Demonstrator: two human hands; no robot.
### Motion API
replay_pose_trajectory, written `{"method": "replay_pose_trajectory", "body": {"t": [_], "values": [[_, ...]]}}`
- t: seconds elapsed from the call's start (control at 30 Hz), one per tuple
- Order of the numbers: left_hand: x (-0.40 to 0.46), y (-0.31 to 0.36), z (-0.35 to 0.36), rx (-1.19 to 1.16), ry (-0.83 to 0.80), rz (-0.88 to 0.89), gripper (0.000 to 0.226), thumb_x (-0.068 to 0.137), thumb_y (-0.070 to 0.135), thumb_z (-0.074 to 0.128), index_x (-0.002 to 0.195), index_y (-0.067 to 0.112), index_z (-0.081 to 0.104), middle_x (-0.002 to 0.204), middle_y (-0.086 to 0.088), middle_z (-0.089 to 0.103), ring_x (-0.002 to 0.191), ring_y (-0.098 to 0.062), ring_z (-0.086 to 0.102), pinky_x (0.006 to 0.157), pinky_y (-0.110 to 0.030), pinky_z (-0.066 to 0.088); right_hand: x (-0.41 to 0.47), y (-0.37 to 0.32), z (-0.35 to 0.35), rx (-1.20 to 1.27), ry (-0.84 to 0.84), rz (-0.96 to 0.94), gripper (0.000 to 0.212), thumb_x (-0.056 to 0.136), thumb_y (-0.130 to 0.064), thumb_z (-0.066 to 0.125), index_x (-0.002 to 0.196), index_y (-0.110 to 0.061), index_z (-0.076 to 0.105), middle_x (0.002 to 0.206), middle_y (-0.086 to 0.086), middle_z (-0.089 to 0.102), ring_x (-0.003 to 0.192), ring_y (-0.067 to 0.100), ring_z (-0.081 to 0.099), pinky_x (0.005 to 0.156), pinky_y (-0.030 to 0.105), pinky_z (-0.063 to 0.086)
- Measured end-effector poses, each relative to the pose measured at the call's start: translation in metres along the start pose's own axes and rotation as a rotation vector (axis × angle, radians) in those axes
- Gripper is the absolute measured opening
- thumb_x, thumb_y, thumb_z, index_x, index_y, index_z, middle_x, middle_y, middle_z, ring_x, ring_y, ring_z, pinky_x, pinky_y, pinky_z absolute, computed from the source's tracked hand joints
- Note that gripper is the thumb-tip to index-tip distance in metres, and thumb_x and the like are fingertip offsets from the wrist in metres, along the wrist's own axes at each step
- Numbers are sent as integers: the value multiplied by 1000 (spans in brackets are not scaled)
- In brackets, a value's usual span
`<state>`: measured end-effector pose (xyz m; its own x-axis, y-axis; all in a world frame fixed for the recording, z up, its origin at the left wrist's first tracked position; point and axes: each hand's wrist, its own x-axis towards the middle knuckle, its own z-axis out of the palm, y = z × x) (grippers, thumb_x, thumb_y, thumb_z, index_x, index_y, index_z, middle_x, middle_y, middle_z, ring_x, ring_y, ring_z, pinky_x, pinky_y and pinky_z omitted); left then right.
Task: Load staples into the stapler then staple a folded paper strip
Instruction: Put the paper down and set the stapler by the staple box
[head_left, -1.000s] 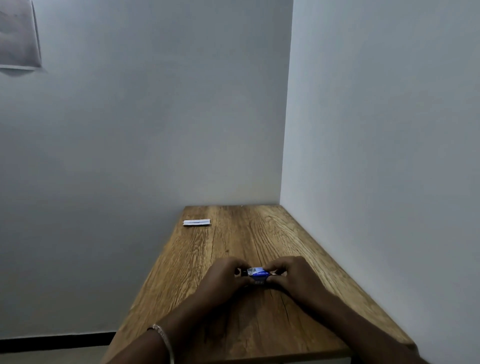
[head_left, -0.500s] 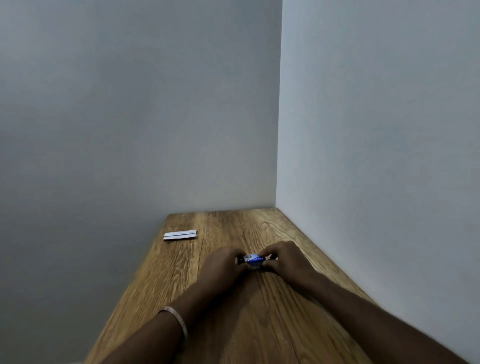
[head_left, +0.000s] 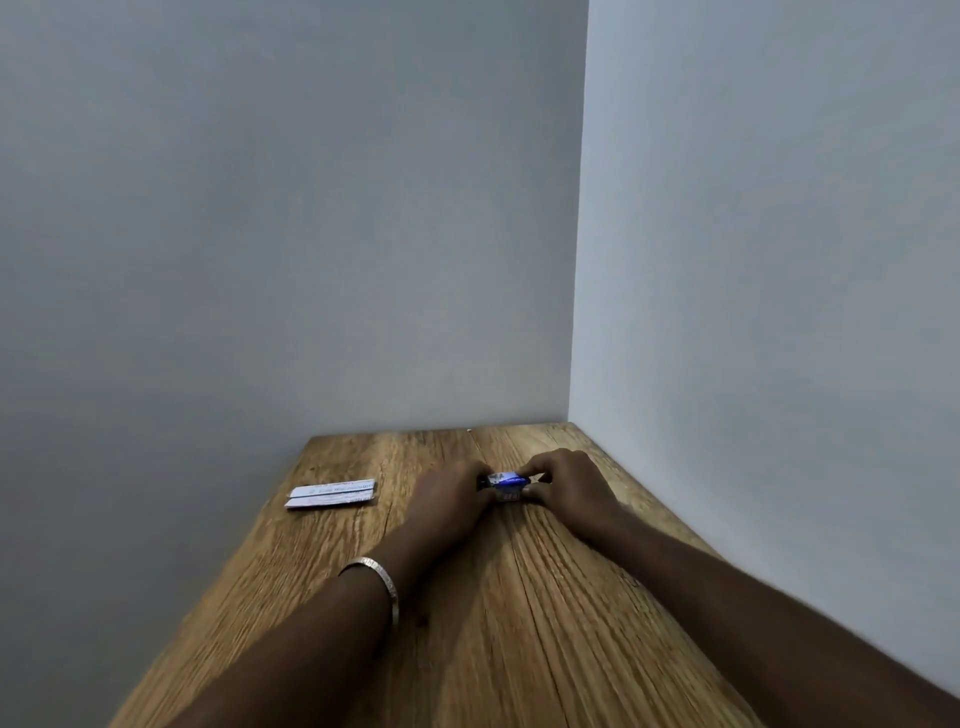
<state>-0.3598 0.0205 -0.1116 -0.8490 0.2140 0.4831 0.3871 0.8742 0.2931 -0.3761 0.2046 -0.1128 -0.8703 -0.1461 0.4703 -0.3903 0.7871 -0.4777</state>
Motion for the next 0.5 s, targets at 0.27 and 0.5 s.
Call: {"method": "replay_pose_trajectory", "body": {"t": [0.27,0.5], "values": [[39,-17,21,-51,39,-39,30,93,35,61,117,18,67,112,-2,69,99,-18,61,86,-40,53,43,20,21,36,40,32,28,81,-23,80,109,-22,77,108,-2,76,93,12,66,84,32,53],[38,-20,24,-33,41,-35,30,93,36,60,118,21,66,113,-1,69,102,-19,62,89,-44,51,43,24,22,73,62,17,32,79,-27,82,110,-24,76,110,-5,76,86,4,61,82,28,52]]}}
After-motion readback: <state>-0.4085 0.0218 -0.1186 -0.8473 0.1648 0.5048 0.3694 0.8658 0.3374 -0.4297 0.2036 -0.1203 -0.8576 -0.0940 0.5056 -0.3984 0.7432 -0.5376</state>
